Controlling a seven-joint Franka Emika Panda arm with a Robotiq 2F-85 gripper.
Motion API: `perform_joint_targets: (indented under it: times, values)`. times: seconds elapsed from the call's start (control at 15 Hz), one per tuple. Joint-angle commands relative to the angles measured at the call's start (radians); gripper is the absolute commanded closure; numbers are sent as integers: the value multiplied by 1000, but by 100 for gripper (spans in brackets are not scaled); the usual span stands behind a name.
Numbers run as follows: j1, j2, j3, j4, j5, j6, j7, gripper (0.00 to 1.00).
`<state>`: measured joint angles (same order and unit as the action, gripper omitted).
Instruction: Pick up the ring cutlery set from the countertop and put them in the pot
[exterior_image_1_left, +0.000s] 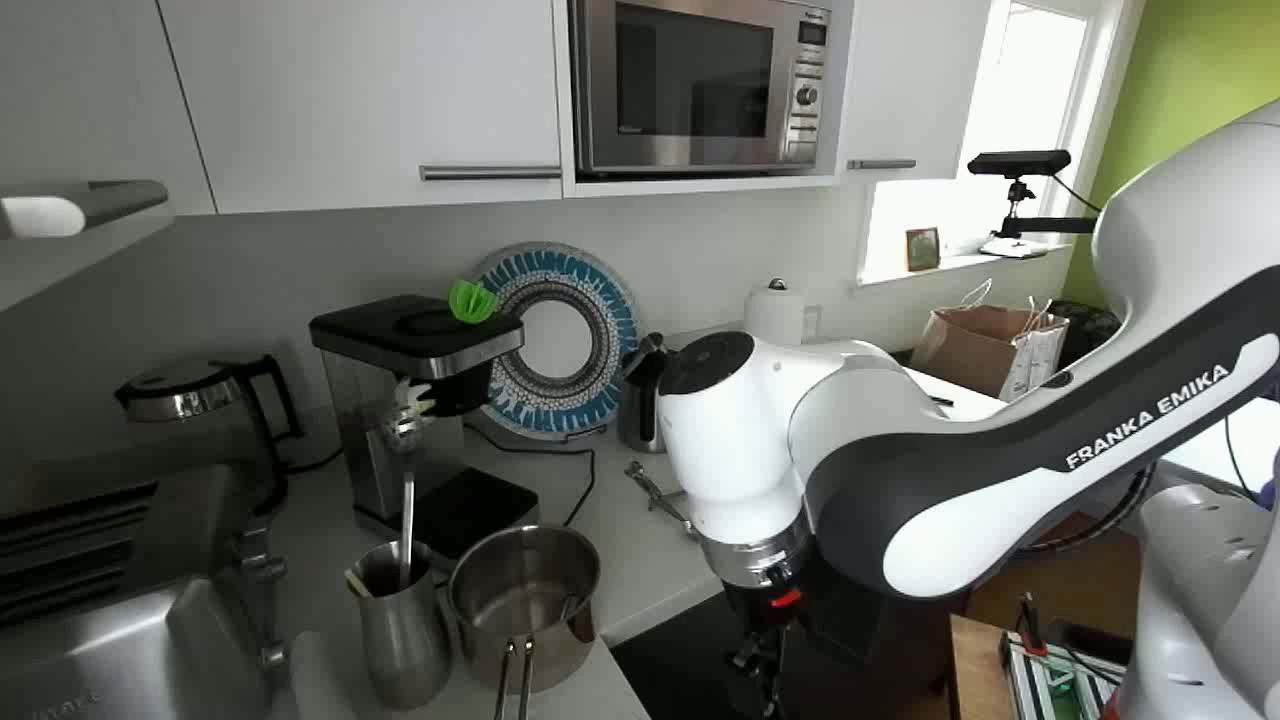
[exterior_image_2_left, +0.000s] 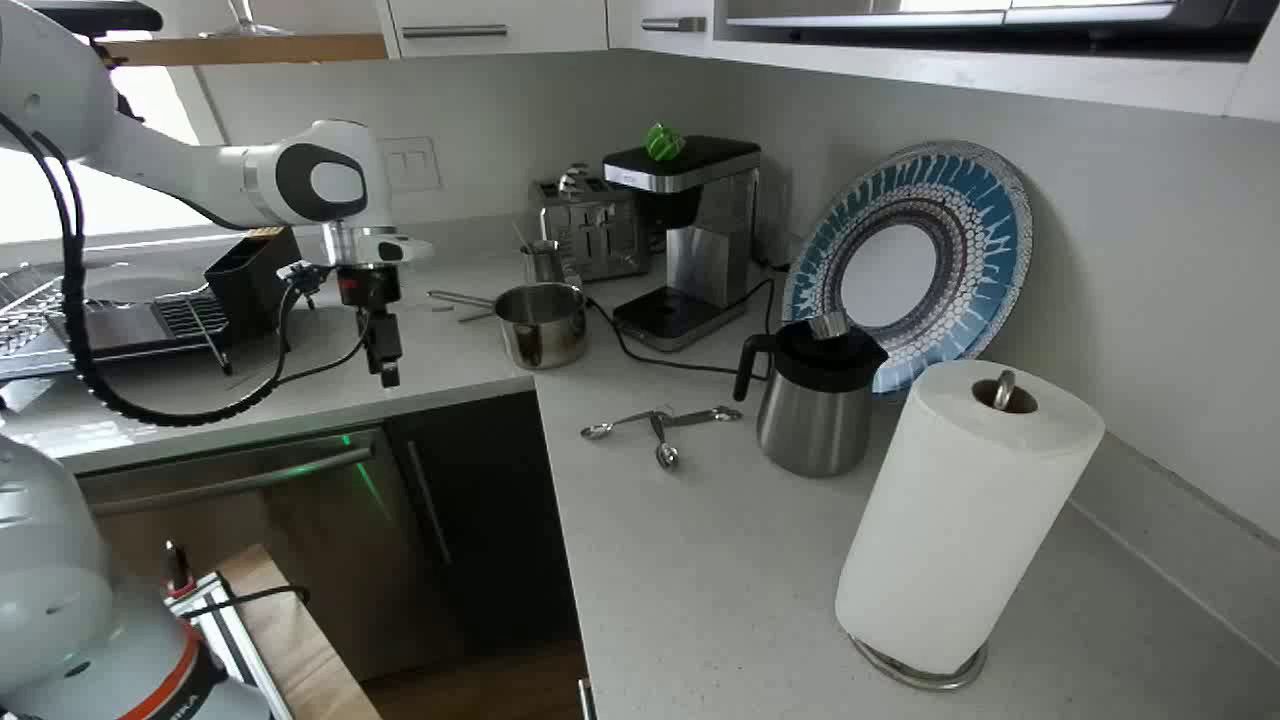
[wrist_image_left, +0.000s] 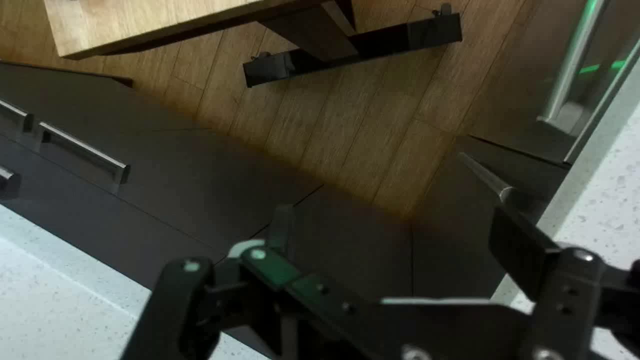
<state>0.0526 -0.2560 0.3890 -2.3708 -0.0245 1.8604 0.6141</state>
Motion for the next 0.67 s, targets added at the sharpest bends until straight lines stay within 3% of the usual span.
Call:
perform_joint_targets:
  times: [0.0,0.2,0.6]
  values:
    - [42,5,-40,2,-10,-3,9,0]
    - [33,-18,-86,-15,48,40,7,0]
    - [-59,-124,-336,-118,211,119,-186,0]
